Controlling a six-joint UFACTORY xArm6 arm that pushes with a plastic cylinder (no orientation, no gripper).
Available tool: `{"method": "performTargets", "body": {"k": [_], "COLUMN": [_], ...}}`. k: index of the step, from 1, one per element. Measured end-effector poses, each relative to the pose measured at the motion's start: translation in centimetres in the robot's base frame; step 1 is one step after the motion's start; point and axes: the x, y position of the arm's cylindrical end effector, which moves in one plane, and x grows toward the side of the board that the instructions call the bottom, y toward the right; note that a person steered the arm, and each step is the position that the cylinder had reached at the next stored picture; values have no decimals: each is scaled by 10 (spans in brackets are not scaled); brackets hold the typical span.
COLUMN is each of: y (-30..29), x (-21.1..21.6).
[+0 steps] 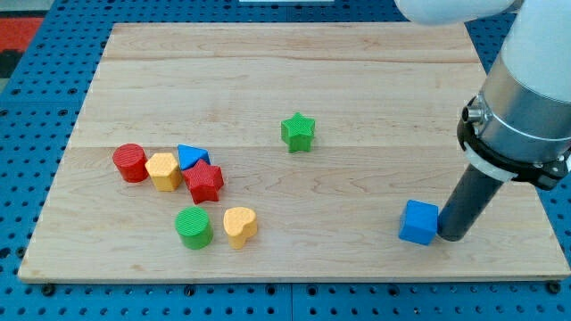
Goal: Move the yellow heart to the right of the red star
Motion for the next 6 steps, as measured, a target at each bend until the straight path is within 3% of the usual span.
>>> {"method": "performTargets", "body": {"k": [1, 3, 4, 5, 6], "y": [41, -172, -237, -250, -266], "x": [49, 10, 16, 27, -27]}}
